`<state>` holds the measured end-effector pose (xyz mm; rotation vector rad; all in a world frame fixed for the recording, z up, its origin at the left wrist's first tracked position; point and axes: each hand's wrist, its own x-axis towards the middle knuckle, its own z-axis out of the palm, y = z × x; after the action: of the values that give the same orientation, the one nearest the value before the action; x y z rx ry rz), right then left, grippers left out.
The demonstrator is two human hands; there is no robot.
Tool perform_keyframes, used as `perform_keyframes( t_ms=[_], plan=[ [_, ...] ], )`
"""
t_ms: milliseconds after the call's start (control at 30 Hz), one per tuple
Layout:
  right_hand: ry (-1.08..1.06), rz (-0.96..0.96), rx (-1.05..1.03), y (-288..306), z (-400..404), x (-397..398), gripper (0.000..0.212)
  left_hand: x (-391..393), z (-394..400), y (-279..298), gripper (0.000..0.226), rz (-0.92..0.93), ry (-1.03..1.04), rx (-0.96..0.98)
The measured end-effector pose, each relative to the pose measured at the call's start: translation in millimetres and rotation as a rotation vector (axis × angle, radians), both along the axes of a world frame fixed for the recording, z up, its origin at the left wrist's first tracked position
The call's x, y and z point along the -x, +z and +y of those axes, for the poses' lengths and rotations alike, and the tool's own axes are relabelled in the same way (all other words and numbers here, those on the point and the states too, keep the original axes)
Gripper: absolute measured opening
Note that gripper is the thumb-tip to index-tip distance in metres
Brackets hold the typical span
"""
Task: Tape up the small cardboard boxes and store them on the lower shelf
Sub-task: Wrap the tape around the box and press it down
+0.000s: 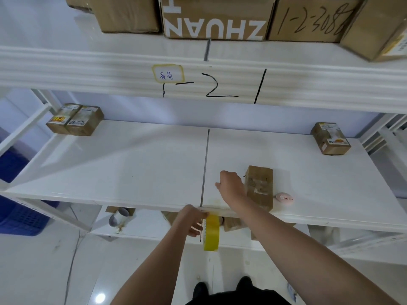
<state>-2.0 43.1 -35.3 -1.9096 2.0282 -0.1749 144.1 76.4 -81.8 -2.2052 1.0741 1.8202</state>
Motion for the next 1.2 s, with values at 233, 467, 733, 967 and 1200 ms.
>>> perform_keyframes(
  t_ms=[233, 467, 733, 967, 1200],
  plan=[
    [-0.211, -0.293, 0.208, 23, 2, 13, 0.023, 21, -33, 33, 0.044, 0.065, 0.108, 0.173],
    [-0.526, -0.234, 0.168, 28, 9, 92, 0.031, 72, -41, 35, 0.042, 0.413, 0.301, 0.300],
    [-0.587, -0.239, -0.136, 6, 26, 116, 0.067, 125, -43, 31, 0.039, 0.477, 0.340, 0.292],
    [-0.589, -0.278, -0.125, -3, 23, 125, 0.053, 137, -53, 15, 0.012, 0.329, 0.558, 0.361],
    [-0.588, -0.375, -0.156, -7, 25, 136, 0.062, 127, -54, 4, 0.013, 0.371, 0.618, 0.348]
  ],
)
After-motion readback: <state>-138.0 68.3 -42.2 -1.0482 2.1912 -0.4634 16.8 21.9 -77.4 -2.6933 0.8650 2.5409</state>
